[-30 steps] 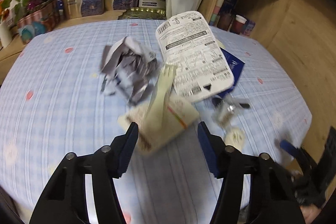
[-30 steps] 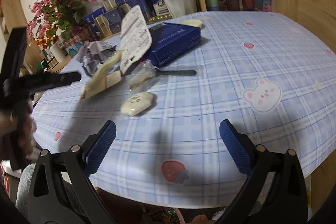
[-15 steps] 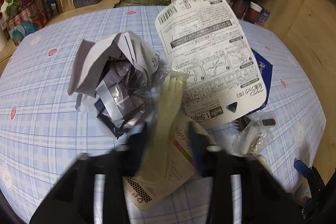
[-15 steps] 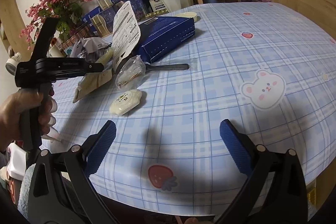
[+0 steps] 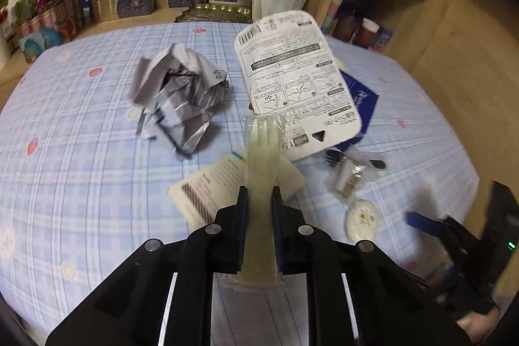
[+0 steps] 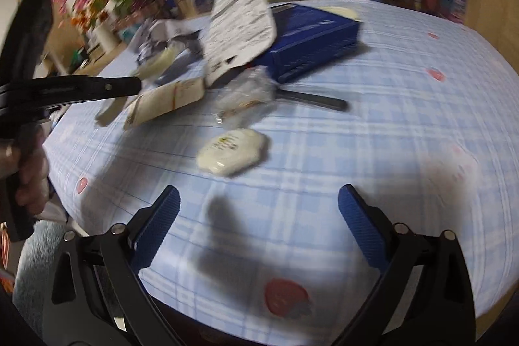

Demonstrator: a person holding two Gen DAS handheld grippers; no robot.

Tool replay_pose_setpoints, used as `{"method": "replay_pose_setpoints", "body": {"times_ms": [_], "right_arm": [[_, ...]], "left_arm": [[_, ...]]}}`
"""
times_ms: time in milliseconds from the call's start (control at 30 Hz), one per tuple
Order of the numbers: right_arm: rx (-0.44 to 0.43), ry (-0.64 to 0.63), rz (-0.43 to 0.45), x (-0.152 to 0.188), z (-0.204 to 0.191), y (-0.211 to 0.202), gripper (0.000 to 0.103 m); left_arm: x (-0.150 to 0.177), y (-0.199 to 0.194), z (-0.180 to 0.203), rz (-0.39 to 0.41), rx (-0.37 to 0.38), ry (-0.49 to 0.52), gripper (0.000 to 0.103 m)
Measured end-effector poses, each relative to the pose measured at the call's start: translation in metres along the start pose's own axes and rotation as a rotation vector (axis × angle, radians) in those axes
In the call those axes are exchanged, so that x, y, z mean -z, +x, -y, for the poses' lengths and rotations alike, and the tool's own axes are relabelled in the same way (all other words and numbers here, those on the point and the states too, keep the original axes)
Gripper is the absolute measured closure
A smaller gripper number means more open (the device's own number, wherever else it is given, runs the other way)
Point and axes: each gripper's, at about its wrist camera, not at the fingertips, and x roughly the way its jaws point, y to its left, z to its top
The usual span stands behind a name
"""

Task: Collect trash
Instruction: 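Grasp the white shell-shaped soap with the right gripper while the left gripper carries the glove to the bin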

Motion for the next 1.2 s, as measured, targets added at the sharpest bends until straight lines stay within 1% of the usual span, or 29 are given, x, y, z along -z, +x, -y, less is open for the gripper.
{"method": "replay_pose_setpoints", "body": {"times_ms": [100, 233, 267, 400, 533, 600, 667, 867, 1200], "right_arm": [[0.013, -0.088, -0.03, -0.012, -0.013, 0.013, 0.017], [0.017, -0.195, -0.062, -0.023, -0.028, 0.027, 0.019], [0.02, -0.214, -0.066, -0.024, -0.03, 0.03, 0.021], [0.023, -0.26, -0.079, -0.029, -0.037, 0.035, 0.024], [0.0, -0.225, -0.077, -0.03, -0.032, 0.034, 0.026], [0.008, -0.238, -0.077, -0.03, -0.032, 0.033, 0.038], [0.012, -0.249, -0.076, -0.028, -0.032, 0.03, 0.048], [-0.013, -0.238, -0.068, -0.015, -0.036, 0.018, 0.049], [-0.096, -0.125, 0.049, 0.021, -0.046, -0.033, 0.049]], "left_arm": [[0.014, -0.018, -0.005, 0.023, 0.02, -0.035, 0.089], [0.034, -0.038, -0.011, 0.038, 0.028, -0.075, 0.089], [0.039, -0.042, -0.013, 0.039, 0.03, -0.086, 0.089], [0.056, -0.056, -0.025, 0.042, 0.034, -0.12, 0.089], [0.071, -0.067, -0.028, 0.051, 0.028, -0.124, 0.089], [0.076, -0.07, -0.027, 0.053, 0.016, -0.117, 0.089], [0.08, -0.073, -0.027, 0.055, 0.019, -0.123, 0.089], [0.095, -0.086, -0.019, 0.065, 0.026, -0.105, 0.089], [0.12, -0.103, -0.002, 0.065, 0.046, -0.096, 0.089]]}}
